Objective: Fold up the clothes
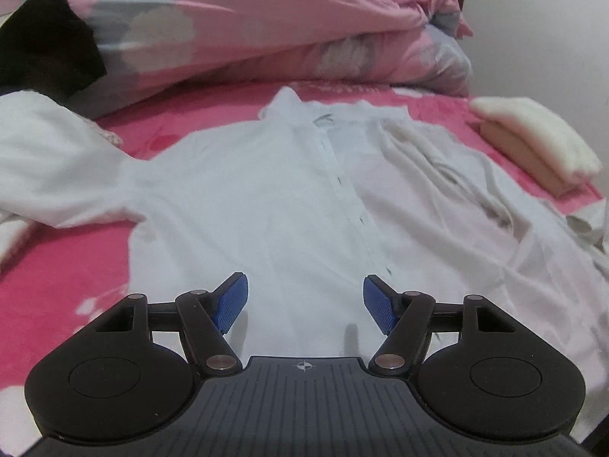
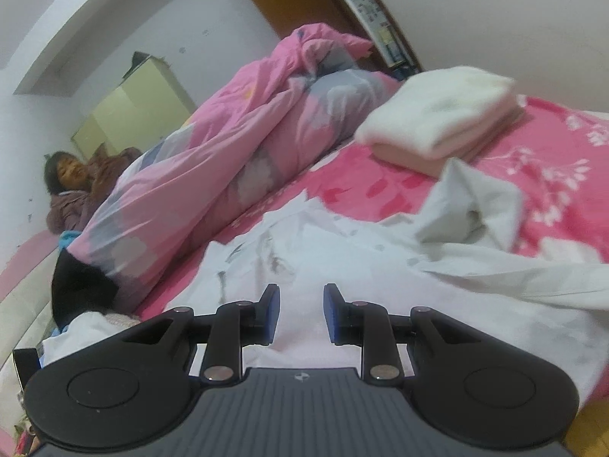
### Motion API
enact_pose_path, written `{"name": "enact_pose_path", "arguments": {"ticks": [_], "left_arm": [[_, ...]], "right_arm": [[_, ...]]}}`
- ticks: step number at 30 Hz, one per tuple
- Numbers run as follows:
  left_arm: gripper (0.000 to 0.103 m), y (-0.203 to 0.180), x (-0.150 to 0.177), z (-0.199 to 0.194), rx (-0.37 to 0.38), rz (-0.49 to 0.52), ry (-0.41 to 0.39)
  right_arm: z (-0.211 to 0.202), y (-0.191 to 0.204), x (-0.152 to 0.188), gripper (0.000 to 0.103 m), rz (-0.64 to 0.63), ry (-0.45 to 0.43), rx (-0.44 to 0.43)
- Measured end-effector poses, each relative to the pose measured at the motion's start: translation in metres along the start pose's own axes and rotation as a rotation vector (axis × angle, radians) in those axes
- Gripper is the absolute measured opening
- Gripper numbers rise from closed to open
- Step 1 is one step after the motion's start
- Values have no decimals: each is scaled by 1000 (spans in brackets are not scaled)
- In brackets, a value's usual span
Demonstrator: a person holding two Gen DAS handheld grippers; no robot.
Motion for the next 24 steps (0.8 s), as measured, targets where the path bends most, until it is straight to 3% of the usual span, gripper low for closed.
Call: {"name": "enact_pose_path", "arguments": {"ticks": [14,24], "left_arm": [[68,-9,8,22,-36,32,29],[68,-9,10,26,-9,24,15]], "right_arm": [[-25,-45,-14,32,83,-48,113],[-62,-69,-28,43,144,-151,229]]}}
Point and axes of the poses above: each gripper's, at about its wrist camera, not at the fingertips, and z roughly the way its jaws point, y to its left, x to its underside, the point moved 4 cm from there along z, roughly the way its jaws point, and after that the axes turned 14 degrees about z, right-handed, at the moved point
